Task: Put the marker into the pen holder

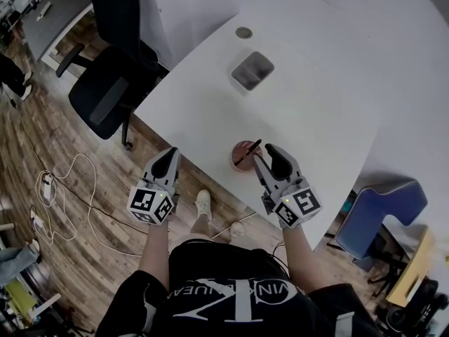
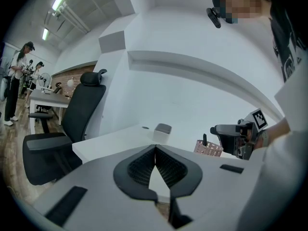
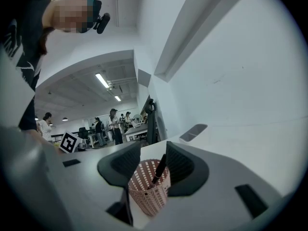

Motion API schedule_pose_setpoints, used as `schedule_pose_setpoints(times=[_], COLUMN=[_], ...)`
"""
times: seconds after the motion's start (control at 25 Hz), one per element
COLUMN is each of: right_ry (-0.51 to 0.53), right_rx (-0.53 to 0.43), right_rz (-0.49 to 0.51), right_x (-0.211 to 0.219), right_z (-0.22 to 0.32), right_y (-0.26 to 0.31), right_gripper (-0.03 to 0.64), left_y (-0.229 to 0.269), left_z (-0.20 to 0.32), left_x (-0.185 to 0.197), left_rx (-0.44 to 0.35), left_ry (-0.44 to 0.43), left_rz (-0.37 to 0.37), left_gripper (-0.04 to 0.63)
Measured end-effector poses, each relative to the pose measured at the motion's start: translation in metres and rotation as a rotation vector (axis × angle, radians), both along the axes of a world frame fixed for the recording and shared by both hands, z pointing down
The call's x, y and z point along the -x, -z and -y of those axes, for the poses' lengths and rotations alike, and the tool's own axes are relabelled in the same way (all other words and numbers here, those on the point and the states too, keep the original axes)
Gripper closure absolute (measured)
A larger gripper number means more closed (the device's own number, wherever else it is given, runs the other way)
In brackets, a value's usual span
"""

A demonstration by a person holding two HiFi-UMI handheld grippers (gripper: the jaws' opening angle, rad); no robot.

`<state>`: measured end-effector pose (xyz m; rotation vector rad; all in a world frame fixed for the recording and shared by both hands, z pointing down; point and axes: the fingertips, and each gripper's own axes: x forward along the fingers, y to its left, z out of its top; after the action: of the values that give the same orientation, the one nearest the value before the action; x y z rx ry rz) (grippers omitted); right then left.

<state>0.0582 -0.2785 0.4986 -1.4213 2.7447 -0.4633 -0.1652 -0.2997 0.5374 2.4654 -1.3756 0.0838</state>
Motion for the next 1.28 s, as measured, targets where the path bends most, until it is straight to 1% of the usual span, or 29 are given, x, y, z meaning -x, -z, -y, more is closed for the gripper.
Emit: schedule_pose_setpoints(times=[0.12,0.32,0.48,0.68,1.0,1.28], right_ry=[0.002,0.008,0.010,0.006,0.026,0.020], right_rx=[-0.008,-0.013,-0.021,-0.025,-0.051,-0.066], right_rz=[-0.009,-0.015,-0.010,-0.003,-0.039,-0.053], right_x=[-0.002,-0.006,-0.012,-0.017,-0.031,-0.043], right_z=[-0.005,-0.017,-0.027,-0.037,-0.057,-0.071], right_y=[0.003,0.006,0.010,0.017,0.024,0.031], right_gripper=[0.458,0.546,0.570,0.581,0.584,0.588], left_y=[0.004,0.009,0.015,0.024,0.045,0.060], left_z=[-0.005,-0.017,-0.028,-0.042,-0.067,-0.087], left_x=[-0.001,-0.001,-0.002,-0.003,-0.009,-0.009], left_rx=[-0.003,-0.010,-0.024,-0.043,-0.090,-0.123], left_ry=[0.005,0.016,0.027,0.046,0.073,0.094], left_rz=[-0.002,0.001,0.008,0.012,0.023,0.034], left_gripper=[0.578,0.578,0.578,0.578,0.578,0.578])
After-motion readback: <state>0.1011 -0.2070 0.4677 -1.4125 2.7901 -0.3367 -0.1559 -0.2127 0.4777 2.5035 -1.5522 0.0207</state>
